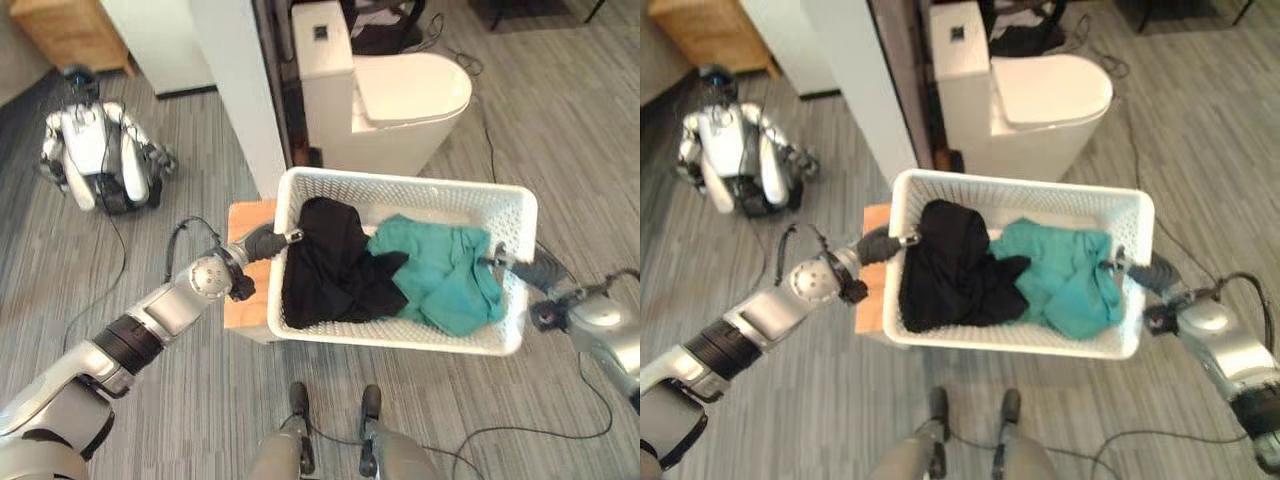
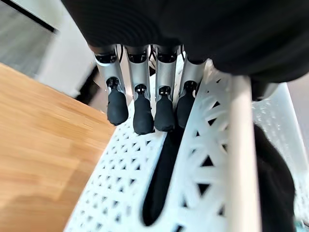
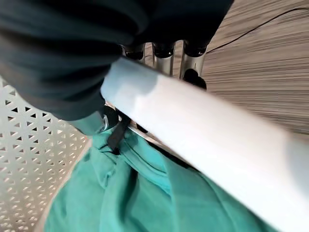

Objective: Grab the laundry basket,head to the washer,open it,put in the laundry and shut it.

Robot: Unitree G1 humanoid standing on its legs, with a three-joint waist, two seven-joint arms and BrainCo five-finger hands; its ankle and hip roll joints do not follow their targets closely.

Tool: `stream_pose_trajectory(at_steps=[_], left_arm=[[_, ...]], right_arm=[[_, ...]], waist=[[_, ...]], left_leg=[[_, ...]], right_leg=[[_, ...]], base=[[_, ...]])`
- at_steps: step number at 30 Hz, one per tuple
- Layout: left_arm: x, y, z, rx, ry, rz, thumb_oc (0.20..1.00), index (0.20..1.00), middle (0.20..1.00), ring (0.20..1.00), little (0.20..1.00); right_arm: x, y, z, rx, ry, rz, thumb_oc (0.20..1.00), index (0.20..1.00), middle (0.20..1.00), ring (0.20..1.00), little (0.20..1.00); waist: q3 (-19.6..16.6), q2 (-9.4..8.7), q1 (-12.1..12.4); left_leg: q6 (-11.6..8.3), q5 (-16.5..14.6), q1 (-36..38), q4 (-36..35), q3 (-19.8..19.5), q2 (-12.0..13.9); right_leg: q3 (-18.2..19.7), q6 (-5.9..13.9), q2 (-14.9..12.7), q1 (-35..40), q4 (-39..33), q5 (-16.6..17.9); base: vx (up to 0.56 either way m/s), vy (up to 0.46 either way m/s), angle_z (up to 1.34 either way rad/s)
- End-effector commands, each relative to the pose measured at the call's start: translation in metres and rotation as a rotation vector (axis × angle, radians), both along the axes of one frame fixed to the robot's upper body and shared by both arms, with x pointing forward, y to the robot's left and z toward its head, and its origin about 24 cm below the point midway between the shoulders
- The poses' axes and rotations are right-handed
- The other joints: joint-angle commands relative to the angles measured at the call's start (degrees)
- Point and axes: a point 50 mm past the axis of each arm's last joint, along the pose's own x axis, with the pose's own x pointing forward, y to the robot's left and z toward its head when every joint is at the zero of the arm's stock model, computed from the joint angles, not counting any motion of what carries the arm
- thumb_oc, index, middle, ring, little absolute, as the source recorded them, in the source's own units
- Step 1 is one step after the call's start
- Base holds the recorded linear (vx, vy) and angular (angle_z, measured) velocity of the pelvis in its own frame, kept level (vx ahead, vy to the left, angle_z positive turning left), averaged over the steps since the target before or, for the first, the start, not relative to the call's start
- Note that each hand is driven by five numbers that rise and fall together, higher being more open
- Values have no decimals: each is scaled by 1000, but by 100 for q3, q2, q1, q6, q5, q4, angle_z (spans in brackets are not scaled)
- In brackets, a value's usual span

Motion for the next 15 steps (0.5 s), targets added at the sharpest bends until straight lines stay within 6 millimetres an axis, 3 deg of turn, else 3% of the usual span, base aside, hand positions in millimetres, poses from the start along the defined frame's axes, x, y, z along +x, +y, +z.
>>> stream_pose_trajectory(at_steps=[1,2,7,15], left_arm=[[17,10,15,-36,-14,27,200,200,200,200,200],[15,1,9,-36,19,-10,200,200,200,200,200],[19,-20,-6,-39,78,-40,200,200,200,200,200],[32,-53,-23,-70,124,-17,200,200,200,200,200]], right_arm=[[-5,0,34,56,-56,143,200,200,200,200,200],[-16,1,35,66,-43,167,200,200,200,200,200],[-32,1,34,76,-25,179,200,200,200,200,200],[-37,12,15,183,-5,186,200,200,200,200,200]], waist=[[-732,-257,-131],[-794,-239,-275],[-866,-192,-502],[-846,-153,-727]], left_leg=[[-270,-560,390,44,22,118],[-287,-559,426,44,111,157],[-320,-550,449,44,205,220],[-365,-527,530,44,304,314]], right_leg=[[-104,549,-432,176,8,-123],[-3,544,-405,163,8,-127],[134,529,-356,126,8,-143],[272,458,-243,119,8,-212]], base=[[39,-50,-50],[28,-47,-45],[18,-49,-31],[-4,-60,-10]])
